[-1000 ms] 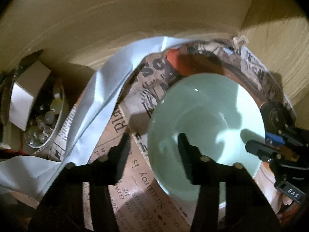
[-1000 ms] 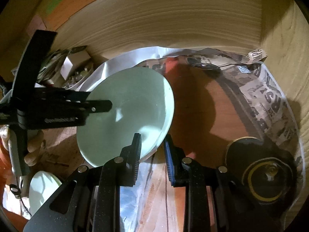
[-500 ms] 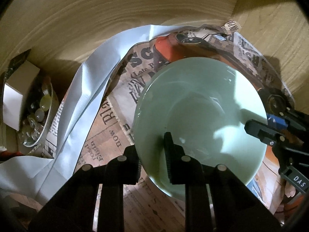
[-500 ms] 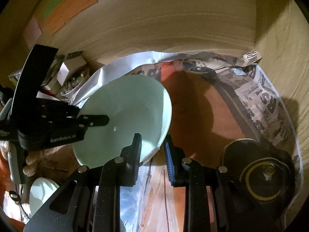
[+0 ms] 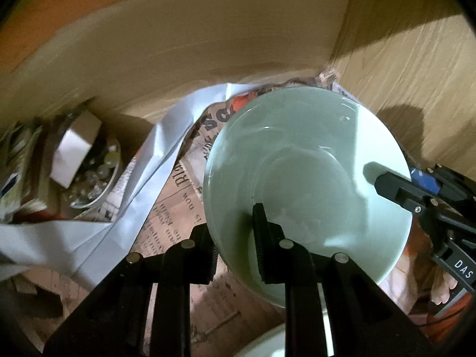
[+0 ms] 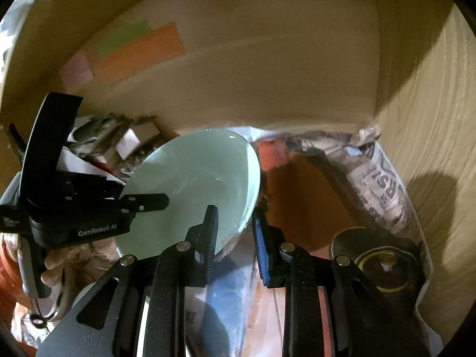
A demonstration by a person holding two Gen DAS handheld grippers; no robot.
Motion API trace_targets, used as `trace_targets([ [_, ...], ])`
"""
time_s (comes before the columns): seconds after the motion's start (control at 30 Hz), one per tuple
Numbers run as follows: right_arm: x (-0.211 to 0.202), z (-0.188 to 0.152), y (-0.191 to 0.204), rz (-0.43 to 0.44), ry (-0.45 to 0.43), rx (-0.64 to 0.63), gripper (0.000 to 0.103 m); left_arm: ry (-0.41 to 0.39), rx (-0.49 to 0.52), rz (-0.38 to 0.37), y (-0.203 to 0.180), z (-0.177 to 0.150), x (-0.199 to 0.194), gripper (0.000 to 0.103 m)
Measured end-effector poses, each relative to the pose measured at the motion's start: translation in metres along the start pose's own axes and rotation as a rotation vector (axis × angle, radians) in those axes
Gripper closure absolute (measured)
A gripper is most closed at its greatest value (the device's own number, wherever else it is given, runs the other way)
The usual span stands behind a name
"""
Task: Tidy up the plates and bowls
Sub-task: 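Lift the mint-green bowl with both grippers and carry it over the stack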
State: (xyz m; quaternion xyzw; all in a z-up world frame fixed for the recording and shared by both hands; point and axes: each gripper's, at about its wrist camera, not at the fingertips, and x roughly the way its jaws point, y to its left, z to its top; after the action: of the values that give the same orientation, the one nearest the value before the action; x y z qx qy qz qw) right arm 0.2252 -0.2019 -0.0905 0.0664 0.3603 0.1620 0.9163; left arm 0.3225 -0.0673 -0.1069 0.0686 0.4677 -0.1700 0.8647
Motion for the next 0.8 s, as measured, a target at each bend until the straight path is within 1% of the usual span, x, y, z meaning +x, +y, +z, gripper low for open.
trace_targets([
  [0.2,-0.022,-0.004,0.023,0.014,-0.042,-0.028,0.082,-0.068,-0.042,-0.004,0.006,-0.021,-0.035,0.083],
  [0.47,-0.038,-0.015,0.049,0.052,-0.058,-0.051,0.082,-0.155,-0.089,-0.016,0.017,-0.051,-0.075,0.083],
  [0.6,-0.044,-0.022,0.065,0.069,-0.066,-0.072,0.082,-0.192,-0.098,0.016,0.016,-0.073,-0.095,0.083],
  [0.8,-0.048,-0.032,0.088,0.105,-0.061,-0.099,0.082,-0.220,-0.124,0.046,0.029,-0.105,-0.115,0.083],
])
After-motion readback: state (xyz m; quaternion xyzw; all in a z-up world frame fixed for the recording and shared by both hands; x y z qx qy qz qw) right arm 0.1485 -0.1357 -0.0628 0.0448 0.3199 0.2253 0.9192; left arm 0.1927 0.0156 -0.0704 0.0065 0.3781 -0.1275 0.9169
